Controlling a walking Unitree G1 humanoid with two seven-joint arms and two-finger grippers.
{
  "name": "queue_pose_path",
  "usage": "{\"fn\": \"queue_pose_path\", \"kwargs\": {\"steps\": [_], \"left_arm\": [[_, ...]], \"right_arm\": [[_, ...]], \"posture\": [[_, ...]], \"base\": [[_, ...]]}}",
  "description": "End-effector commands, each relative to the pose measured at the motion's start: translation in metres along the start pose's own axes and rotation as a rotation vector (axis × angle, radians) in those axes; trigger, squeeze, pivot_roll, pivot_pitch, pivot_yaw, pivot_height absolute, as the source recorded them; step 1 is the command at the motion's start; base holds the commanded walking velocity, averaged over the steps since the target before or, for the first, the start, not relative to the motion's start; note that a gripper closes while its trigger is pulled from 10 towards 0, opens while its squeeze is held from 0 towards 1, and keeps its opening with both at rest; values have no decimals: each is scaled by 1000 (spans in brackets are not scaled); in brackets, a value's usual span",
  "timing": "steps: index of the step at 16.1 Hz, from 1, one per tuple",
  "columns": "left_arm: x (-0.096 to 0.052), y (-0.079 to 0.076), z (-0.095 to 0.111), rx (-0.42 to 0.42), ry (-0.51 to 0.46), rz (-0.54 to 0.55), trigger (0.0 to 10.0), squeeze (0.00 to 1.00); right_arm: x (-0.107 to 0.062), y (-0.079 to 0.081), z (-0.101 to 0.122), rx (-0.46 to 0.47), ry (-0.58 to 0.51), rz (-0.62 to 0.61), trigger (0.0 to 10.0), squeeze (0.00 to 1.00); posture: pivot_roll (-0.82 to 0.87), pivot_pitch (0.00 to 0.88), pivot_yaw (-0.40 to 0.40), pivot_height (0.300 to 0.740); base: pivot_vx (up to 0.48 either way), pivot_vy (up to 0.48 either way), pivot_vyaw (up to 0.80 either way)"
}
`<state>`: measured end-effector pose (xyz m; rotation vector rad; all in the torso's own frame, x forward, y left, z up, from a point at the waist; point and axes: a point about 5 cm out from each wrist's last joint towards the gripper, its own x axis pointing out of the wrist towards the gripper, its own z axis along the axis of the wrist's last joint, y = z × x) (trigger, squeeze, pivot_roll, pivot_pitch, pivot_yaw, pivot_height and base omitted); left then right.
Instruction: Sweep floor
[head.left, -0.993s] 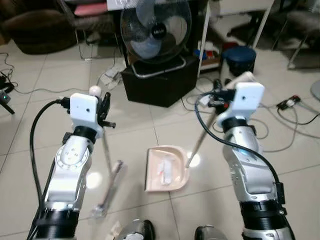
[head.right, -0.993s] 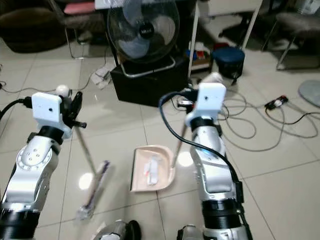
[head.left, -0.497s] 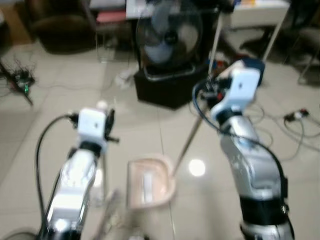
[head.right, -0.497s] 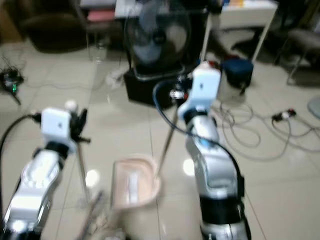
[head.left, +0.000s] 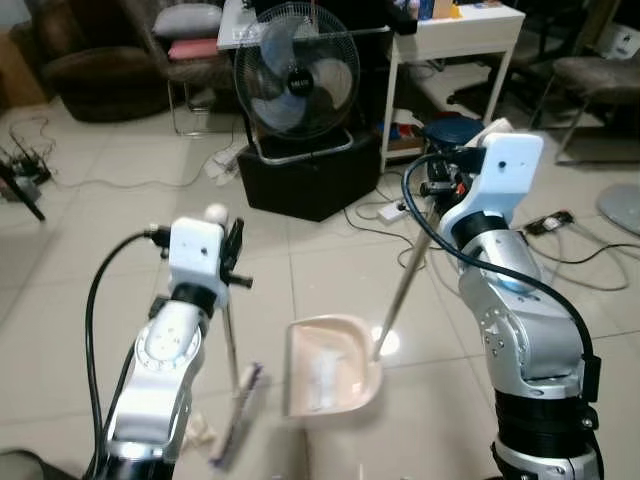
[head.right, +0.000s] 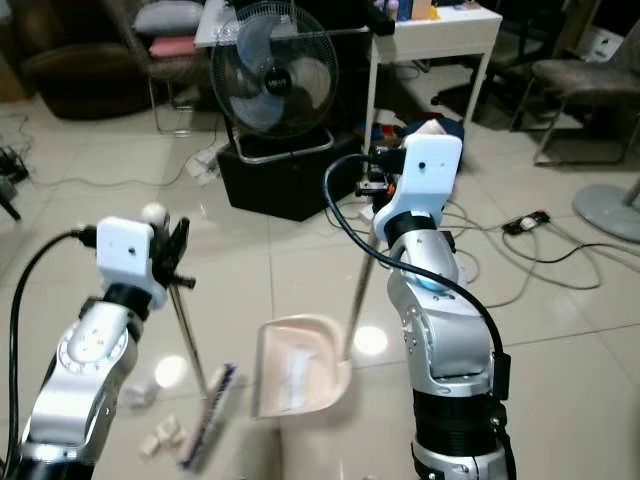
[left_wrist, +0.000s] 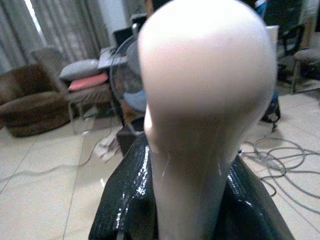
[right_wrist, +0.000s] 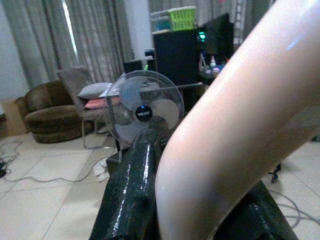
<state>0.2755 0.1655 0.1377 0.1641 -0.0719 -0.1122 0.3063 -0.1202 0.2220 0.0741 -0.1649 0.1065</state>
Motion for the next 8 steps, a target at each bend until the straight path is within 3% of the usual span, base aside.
{"fn": "queue_pose_path", "kwargs": {"steps": [1, 5, 8], "left_arm": [[-2, 11, 3, 46, -8, 47, 10000, 0], [-2, 14, 3, 76, -18, 78, 10000, 0], [1, 8, 5, 83, -36, 52, 10000, 0]], "right_arm": [[2, 13, 19, 26, -68, 56, 10000, 0], [9, 19, 32, 37, -99, 89, 10000, 0], [12, 22, 34, 60, -100, 93, 10000, 0]], "posture": [[-105, 0, 101, 740], [-97, 0, 84, 740], [-98, 0, 89, 740]], "base": [[0, 0, 800], [0, 0, 800], [0, 0, 800]]}}
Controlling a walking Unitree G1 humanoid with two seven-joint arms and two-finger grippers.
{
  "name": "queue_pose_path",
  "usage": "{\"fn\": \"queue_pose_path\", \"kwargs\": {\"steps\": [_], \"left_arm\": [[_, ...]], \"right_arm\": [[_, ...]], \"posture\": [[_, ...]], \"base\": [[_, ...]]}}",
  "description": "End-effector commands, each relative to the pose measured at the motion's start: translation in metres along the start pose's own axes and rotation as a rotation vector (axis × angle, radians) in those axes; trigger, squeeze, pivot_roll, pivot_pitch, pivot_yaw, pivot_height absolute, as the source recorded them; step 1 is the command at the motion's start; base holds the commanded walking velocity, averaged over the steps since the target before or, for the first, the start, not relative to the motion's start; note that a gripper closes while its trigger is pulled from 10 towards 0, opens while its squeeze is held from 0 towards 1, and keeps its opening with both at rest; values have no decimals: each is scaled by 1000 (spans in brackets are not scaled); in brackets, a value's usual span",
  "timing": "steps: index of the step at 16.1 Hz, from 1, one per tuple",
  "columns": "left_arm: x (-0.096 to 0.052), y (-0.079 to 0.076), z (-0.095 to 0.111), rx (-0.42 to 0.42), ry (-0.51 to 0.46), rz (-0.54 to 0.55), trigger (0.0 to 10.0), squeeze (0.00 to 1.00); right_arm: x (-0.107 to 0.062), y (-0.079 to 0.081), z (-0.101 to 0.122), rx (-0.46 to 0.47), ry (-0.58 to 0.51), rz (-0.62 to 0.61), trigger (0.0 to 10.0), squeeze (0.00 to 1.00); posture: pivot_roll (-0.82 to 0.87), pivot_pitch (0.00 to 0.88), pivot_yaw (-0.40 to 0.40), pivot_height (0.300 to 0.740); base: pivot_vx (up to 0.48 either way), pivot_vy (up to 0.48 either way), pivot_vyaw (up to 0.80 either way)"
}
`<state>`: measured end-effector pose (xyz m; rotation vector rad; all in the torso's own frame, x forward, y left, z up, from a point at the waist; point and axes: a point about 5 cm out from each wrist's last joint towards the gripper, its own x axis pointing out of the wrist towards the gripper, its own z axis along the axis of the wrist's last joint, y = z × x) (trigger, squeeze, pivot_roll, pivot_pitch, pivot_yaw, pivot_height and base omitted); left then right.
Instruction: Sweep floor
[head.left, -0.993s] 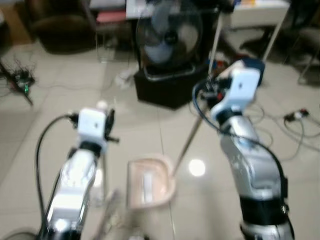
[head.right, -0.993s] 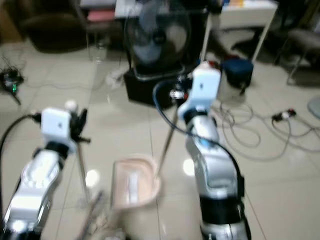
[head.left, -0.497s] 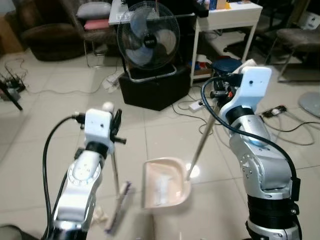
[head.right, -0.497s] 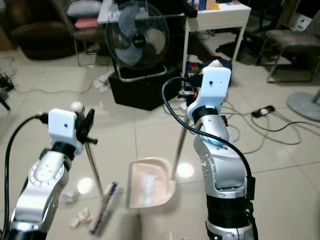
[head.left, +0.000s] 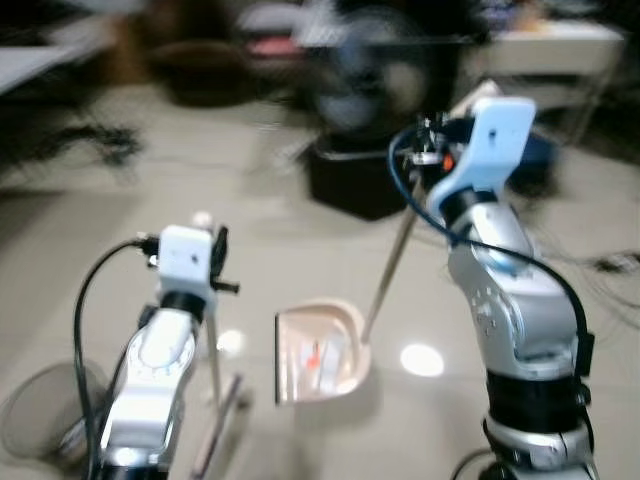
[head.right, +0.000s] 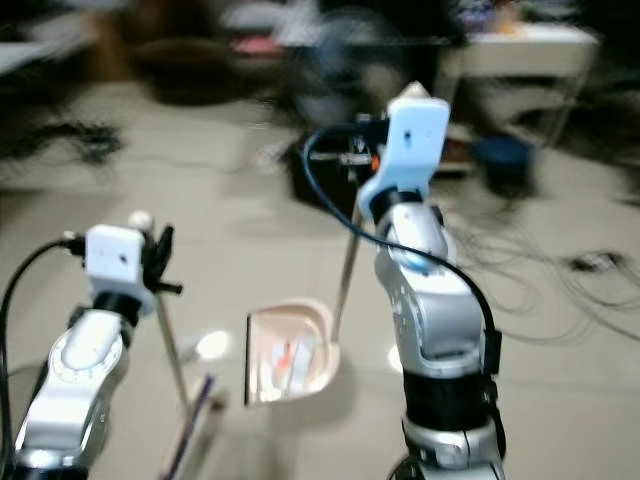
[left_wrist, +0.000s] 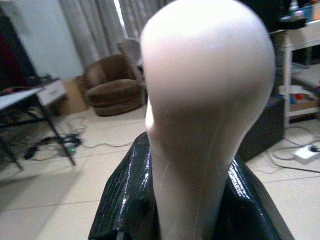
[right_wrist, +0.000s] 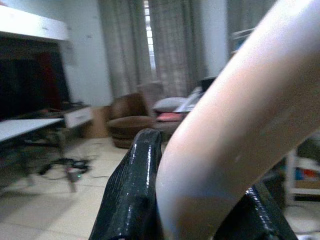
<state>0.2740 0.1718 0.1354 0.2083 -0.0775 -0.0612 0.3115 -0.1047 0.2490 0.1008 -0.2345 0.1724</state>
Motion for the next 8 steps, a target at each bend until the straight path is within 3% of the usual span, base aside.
{"fn": "queue_pose_path", "kwargs": {"steps": [1, 8], "left_arm": [[4, 0, 8, 46, -40, -11, 10000, 0], [4, -2, 8, 66, -51, -44, 10000, 0]], "right_arm": [[3, 7, 9, 40, -34, 24, 10000, 0], [6, 10, 12, 92, -44, 12, 10000, 0]], "posture": [[-99, 0, 92, 740], [-93, 0, 99, 740]], "base": [[0, 0, 800], [0, 0, 800]]}}
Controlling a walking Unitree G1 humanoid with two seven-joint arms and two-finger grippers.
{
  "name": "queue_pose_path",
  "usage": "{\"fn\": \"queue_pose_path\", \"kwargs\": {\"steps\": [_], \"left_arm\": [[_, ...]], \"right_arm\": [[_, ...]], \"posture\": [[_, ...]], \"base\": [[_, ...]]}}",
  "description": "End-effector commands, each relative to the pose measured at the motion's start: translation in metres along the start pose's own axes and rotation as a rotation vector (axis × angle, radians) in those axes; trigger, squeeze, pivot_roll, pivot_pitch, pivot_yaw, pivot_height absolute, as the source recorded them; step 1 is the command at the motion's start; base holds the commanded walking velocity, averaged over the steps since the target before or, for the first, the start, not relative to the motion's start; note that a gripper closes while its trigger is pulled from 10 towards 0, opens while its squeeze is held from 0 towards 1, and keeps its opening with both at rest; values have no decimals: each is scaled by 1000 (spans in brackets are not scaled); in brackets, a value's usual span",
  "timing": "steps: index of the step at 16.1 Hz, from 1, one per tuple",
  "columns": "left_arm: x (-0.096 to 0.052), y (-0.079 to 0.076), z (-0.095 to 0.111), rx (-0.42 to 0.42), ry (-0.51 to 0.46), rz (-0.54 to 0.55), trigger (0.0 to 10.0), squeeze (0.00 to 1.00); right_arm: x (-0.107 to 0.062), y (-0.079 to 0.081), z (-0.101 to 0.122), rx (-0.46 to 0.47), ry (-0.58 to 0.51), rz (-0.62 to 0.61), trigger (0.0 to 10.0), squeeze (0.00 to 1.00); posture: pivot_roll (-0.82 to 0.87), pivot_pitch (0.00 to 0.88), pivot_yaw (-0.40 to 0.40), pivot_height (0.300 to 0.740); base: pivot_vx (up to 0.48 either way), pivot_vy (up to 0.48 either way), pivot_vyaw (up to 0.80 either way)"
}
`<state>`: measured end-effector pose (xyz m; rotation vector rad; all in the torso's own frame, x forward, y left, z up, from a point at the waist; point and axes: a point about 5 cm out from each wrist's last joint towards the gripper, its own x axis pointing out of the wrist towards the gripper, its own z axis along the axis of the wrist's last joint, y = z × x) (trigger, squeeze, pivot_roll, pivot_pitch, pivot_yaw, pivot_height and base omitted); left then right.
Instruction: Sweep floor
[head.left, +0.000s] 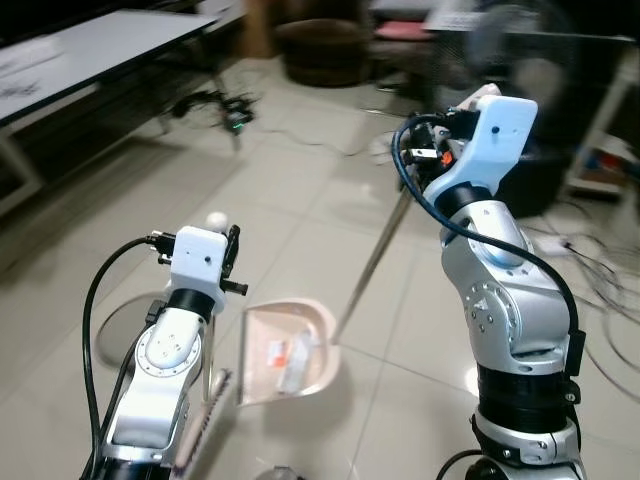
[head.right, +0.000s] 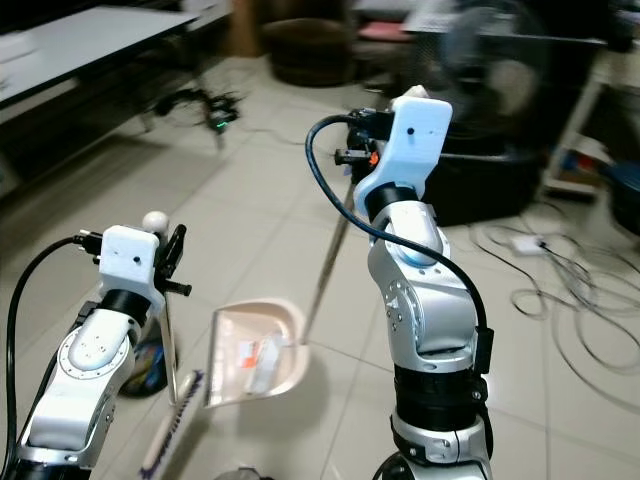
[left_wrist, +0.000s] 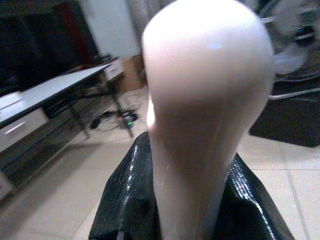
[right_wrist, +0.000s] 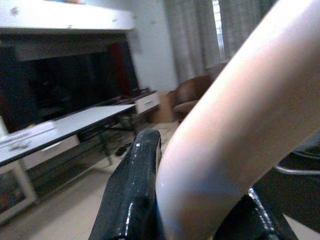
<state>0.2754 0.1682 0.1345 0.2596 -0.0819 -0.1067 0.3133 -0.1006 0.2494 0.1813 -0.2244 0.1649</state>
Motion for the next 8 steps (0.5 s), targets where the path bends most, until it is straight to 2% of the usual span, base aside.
{"fn": "queue_pose_path", "kwargs": {"steps": [1, 3, 8], "left_arm": [[2, 2, 8, 17, -44, 2, 10000, 0], [0, 2, 7, 14, -45, 0, 10000, 0], [-4, 2, 6, 4, -44, 6, 10000, 0]], "right_arm": [[3, 8, 13, 14, -47, 32, 10000, 0], [5, 10, 14, 20, -52, 43, 10000, 0], [7, 15, 14, 31, -51, 63, 10000, 0]], "posture": [[-93, 0, 99, 740], [-88, 0, 89, 740], [-80, 0, 77, 740]], "base": [[0, 0, 800], [129, 0, 800], [316, 0, 800]]}}
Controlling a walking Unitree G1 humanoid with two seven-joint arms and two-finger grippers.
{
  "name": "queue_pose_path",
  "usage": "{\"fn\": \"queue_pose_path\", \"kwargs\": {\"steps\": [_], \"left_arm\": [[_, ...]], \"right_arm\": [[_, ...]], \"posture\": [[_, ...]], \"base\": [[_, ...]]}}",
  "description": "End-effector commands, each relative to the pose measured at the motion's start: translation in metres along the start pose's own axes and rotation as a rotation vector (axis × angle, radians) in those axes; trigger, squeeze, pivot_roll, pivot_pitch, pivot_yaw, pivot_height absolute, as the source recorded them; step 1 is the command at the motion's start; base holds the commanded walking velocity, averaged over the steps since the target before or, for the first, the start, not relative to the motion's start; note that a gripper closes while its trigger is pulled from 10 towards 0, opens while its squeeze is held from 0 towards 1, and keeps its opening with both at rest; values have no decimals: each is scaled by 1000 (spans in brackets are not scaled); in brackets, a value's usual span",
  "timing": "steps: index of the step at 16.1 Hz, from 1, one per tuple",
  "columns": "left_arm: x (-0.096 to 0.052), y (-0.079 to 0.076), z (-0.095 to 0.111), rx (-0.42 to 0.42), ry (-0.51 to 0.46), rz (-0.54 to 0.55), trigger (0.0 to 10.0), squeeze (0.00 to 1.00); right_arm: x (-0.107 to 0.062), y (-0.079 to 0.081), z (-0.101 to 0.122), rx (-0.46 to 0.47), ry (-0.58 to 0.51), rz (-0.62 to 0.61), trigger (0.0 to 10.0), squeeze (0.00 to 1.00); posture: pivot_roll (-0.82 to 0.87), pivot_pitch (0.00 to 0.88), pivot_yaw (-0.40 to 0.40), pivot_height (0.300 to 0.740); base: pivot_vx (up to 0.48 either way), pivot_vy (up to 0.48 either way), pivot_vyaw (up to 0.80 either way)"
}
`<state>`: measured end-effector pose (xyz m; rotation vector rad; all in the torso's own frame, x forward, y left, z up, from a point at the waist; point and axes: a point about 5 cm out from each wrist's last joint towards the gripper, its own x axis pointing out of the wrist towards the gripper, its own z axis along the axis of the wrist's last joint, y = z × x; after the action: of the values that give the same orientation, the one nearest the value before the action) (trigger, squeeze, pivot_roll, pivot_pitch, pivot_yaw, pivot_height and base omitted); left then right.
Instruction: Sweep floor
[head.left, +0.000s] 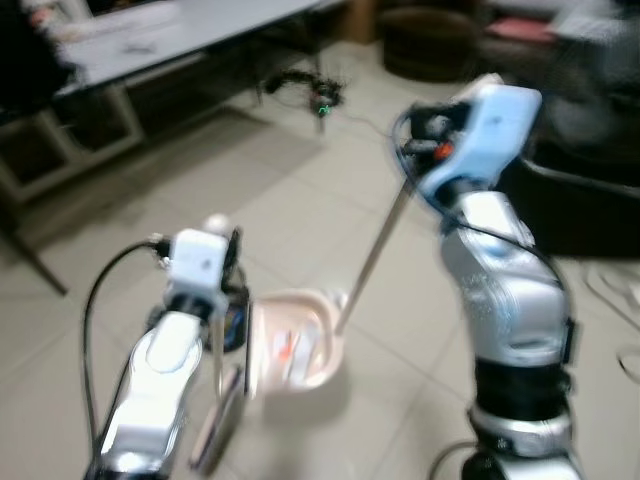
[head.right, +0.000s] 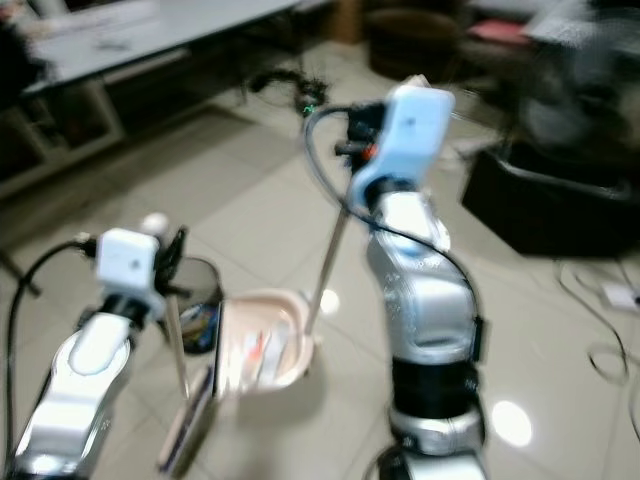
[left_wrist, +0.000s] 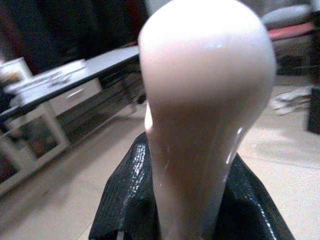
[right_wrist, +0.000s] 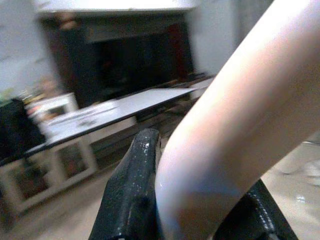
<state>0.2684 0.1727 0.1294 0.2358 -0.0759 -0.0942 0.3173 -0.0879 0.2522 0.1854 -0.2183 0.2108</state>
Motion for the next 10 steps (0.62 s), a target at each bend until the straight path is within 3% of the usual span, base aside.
{"fn": "queue_pose_path", "kwargs": {"steps": [1, 3, 10], "left_arm": [[3, 0, 11, 25, -51, -1, 10000, 0], [3, 1, 11, 25, -53, 3, 10000, 0], [1, -1, 9, 21, -46, 4, 10000, 0]], "right_arm": [[2, 3, 14, 22, -60, 23, 10000, 0], [2, 4, 14, 27, -61, 27, 10000, 0], [3, 2, 14, 29, -65, 18, 10000, 0]], "posture": [[-77, 0, 72, 740], [-77, 0, 72, 740], [-79, 0, 65, 740]], "base": [[345, 0, 800], [349, 0, 800], [350, 0, 0]]}}
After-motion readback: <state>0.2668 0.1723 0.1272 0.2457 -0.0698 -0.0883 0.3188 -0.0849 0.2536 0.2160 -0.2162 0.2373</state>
